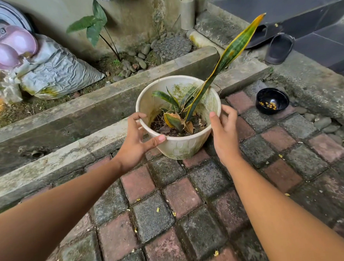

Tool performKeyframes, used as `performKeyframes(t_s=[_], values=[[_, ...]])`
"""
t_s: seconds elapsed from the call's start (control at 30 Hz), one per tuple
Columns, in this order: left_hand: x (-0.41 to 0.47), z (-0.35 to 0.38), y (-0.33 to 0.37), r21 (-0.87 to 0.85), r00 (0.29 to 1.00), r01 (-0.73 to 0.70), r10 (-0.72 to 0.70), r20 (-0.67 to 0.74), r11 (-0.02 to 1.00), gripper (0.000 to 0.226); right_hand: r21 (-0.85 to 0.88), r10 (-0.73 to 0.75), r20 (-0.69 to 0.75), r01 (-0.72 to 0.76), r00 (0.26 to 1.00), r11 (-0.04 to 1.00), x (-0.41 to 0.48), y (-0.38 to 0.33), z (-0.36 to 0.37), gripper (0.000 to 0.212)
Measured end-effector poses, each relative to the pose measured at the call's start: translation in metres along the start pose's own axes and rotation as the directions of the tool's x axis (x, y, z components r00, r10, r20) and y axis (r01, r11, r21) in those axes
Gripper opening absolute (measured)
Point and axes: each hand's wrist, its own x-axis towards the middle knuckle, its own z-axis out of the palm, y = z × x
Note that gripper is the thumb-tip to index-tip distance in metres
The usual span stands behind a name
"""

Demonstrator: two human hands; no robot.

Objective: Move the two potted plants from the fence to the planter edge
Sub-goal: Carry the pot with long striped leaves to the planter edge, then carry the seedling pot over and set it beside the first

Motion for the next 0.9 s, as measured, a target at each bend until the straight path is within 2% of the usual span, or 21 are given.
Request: performKeyframes(t_s=[0.07,0.13,0.33,0.43,0.6,0.77,0.83,0.9], values=[[0.002,-0.001,0.002,-0.038,1.000,-0.003,0.003,0.004,0.999,0.065,0.038,-0.043,0.096,0.039,0.995,0.999,-0.009,0.005,0.000,0.064],[0.002,0.002,-0.001,-0.076,1.000,-0.002,0.001,-0.005,0.997,0.064,0.051,-0.081,0.179,0.073,0.980,0.996,-0.015,0.005,0.002,0.073],[0.008,0.012,-0.016,-0.263,0.992,-0.003,-0.031,-0.126,0.965,0.069,0.023,-0.131,0.104,0.129,0.986,0.991,-0.012,0.008,0.009,0.067],[0.008,0.021,-0.020,-0.249,0.986,-0.018,-0.024,-0.165,0.968,0.068,0.040,-0.129,0.071,0.126,0.989,0.991,-0.004,0.011,0.006,0.064],[0.011,0.022,-0.021,-0.214,0.985,-0.020,-0.017,-0.169,0.977,0.063,0.041,-0.096,0.104,0.092,0.990,0.995,0.003,0.016,0.002,0.060],[0.005,0.022,-0.009,-0.249,0.985,0.015,-0.058,-0.163,0.968,0.069,-0.098,-0.092,0.187,0.112,0.978,0.989,0.000,0.002,-0.011,0.051],[0.006,0.019,0.002,-0.217,0.982,0.102,-0.133,-0.132,0.971,0.069,-0.215,-0.019,0.262,0.078,0.965,0.973,0.000,-0.010,-0.020,0.050],[0.003,0.013,0.019,-0.114,0.965,0.217,-0.230,-0.122,0.970,0.075,-0.362,0.099,0.315,0.023,0.944,0.932,-0.003,-0.034,-0.030,0.051]])
